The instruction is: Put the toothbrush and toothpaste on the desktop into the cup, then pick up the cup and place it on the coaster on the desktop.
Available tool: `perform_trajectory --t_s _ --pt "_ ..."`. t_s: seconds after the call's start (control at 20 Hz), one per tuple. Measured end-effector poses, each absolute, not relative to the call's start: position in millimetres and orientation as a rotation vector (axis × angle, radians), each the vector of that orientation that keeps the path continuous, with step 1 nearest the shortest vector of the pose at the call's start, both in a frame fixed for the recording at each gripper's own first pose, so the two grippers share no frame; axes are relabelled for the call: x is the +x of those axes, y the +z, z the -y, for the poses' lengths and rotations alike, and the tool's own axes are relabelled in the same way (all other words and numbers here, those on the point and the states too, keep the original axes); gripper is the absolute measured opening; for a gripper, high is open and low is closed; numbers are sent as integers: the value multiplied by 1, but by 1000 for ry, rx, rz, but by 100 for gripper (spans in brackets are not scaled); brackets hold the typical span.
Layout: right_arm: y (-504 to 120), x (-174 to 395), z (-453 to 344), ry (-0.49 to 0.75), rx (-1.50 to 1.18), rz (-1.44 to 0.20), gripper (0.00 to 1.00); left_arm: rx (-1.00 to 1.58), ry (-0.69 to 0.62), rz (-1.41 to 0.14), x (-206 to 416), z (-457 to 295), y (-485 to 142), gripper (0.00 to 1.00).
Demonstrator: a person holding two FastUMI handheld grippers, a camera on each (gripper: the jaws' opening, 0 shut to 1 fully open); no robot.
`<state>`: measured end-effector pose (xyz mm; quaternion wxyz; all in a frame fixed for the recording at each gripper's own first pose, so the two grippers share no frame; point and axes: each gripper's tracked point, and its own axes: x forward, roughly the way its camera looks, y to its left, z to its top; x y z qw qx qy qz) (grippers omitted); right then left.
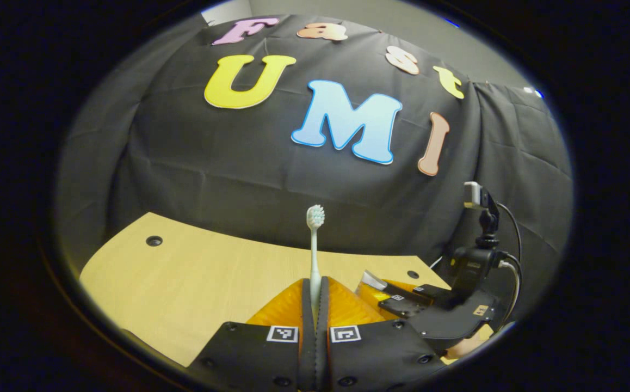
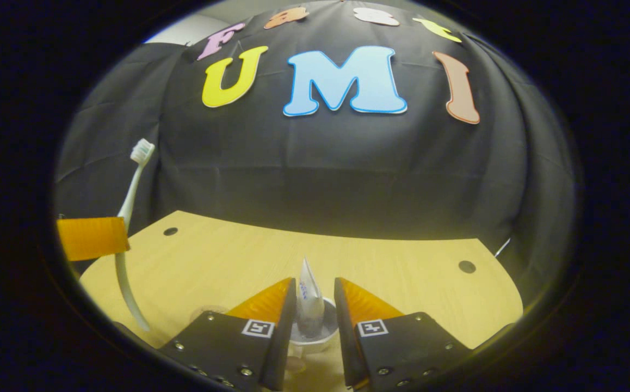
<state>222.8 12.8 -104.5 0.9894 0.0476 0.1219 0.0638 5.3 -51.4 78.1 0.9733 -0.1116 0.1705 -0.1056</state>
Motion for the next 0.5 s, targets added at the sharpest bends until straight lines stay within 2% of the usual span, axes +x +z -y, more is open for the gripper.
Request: perform_trajectory --t_s 0.1,0.2,0.25,0.35,0.4,0.5 --pt "-78 204 -1 111 110 -201 41 -250 -257 -323 15 62 77 7" --pt "-61 186 13 86 118 -167 56 -270 -296 -295 23 72 80 7" --pt "-55 176 20 73 117 -156 56 -282 -318 -279 26 78 83 7" --pt "-53 158 35 45 117 -157 77 -304 -364 -248 35 89 87 7" --pt "-55 146 45 16 119 -173 83 -320 -393 -231 41 97 87 7" --pt "-61 131 61 -29 131 -196 84 -341 -429 -215 49 107 85 7"
